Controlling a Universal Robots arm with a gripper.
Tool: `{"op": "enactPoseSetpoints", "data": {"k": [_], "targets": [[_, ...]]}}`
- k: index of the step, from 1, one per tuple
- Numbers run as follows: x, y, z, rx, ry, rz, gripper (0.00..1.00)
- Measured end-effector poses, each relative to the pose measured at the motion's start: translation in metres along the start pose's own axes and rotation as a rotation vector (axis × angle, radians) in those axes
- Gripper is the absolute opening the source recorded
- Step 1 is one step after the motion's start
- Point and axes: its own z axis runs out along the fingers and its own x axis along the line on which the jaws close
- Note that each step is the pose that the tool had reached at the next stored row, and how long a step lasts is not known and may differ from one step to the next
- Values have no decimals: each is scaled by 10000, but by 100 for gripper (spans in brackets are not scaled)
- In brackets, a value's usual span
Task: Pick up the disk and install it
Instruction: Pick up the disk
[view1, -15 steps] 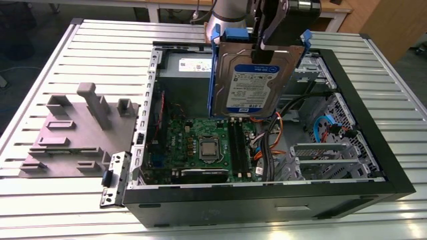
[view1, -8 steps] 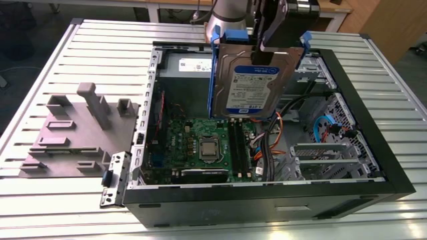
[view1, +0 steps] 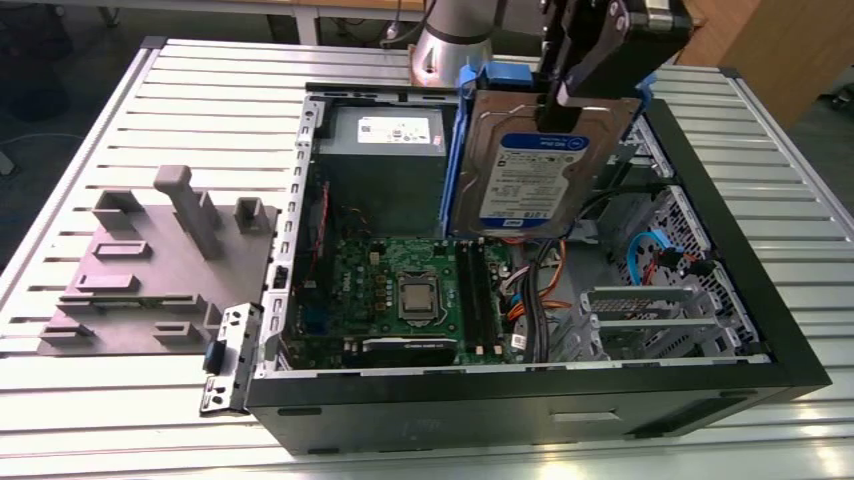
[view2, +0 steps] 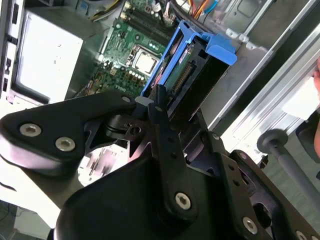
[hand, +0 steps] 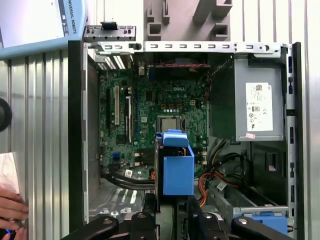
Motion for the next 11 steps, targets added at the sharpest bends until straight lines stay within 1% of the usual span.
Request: {"op": "enactPoseSetpoints", "data": {"k": [1,3,11], "targets": [[8,-15,0,0,-1,0,35],[44,-29,0,1,-2,0,35],[239,-49,-6,1,-2,4,35]]}}
